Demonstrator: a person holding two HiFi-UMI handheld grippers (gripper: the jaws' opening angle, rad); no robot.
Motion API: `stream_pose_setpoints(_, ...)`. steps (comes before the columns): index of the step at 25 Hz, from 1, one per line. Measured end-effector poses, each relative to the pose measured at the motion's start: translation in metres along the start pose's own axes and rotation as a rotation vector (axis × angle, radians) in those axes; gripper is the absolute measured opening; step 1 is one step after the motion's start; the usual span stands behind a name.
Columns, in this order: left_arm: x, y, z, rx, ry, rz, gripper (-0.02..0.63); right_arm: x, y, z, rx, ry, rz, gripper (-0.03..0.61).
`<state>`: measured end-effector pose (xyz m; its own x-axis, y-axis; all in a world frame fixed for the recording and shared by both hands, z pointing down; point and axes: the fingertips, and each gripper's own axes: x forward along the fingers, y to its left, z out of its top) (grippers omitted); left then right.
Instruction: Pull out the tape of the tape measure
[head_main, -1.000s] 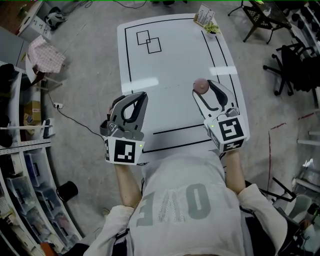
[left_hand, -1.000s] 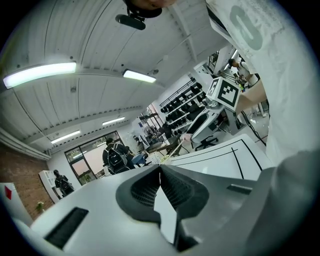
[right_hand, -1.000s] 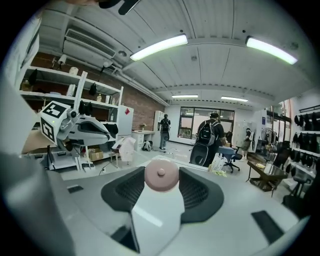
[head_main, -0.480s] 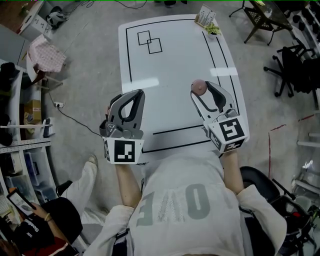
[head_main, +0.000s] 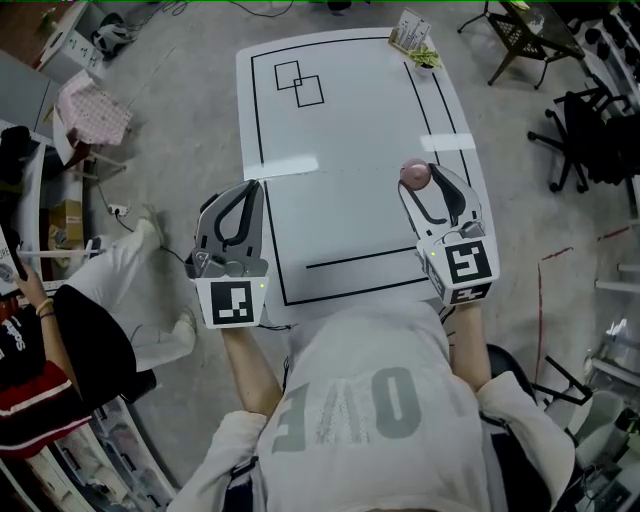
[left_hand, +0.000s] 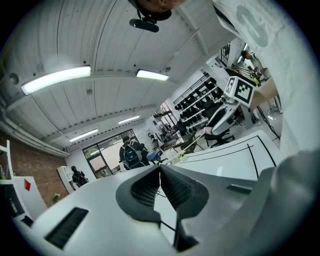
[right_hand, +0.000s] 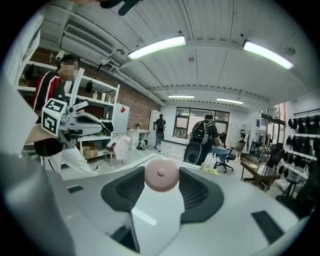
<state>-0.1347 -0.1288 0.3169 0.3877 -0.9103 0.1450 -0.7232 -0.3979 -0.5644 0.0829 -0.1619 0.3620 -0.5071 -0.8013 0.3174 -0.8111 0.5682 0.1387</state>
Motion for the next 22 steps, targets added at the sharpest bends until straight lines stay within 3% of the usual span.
stream_pose_setpoints(7,0.001,0.000,-0.002,0.009,0.002,0.004,0.029,0.001,0.001,-0.001,-0.005,-0.003,-0.009,0.232)
stream_pose_setpoints(13,-0.008,0.015,-0.008,0.011,0.013,0.060,0.029,-0.008,-0.024,-0.006,-0.022,0.020,-0.085,0.232)
stream_pose_setpoints(22,-0.013,0.017,-0.014,0.009,0.034,0.084,0.029,-0.008,-0.021,-0.005,-0.027,0.013,-0.080,0.232)
